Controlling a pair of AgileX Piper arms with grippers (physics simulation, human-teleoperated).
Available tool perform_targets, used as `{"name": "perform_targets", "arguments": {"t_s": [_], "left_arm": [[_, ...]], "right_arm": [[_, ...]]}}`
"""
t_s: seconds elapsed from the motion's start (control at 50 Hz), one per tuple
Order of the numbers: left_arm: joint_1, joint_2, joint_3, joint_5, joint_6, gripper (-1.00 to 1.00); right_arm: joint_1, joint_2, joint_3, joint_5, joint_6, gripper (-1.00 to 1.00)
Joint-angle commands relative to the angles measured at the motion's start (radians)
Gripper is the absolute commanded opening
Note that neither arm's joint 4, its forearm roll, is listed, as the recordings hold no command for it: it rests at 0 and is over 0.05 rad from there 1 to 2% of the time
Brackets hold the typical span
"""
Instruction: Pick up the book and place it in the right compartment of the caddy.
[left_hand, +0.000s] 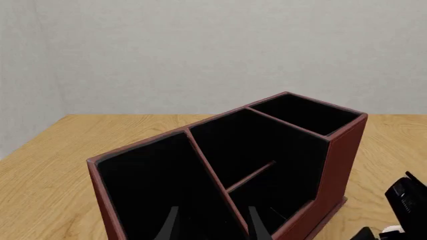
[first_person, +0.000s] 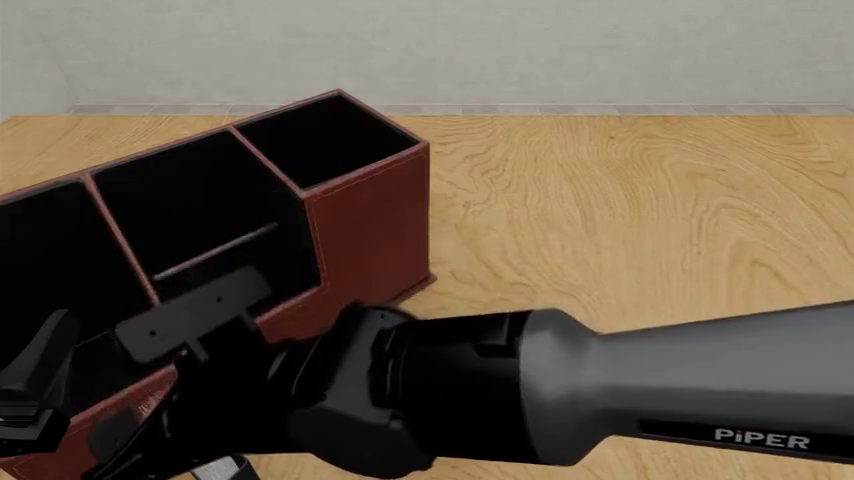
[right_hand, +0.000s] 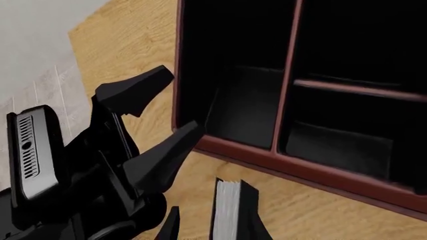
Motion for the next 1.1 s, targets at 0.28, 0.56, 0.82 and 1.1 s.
{"name": "perform_targets", "arguments": {"t_s": [0.28, 0.56, 0.82, 1.1], "left_arm": [[0.0, 0.0, 0.0, 0.0, 0.0, 1.0], [0.0, 0.0, 0.0, 0.0, 0.0, 1.0], [0.0, 0.0, 0.0, 0.0, 0.0, 1.0], [0.0, 0.0, 0.0, 0.0, 0.0, 1.0]], "right_arm": [[-0.001, 0.021, 0.022, -0.012, 0.007, 1.0], [-0.012, 0.026, 0.047, -0.026, 0.012, 1.0], [-0.009, 0.042, 0.057, -0.04, 0.025, 1.0], [-0.006, 0.052, 0.07, -0.051, 0.038, 1.0]]}}
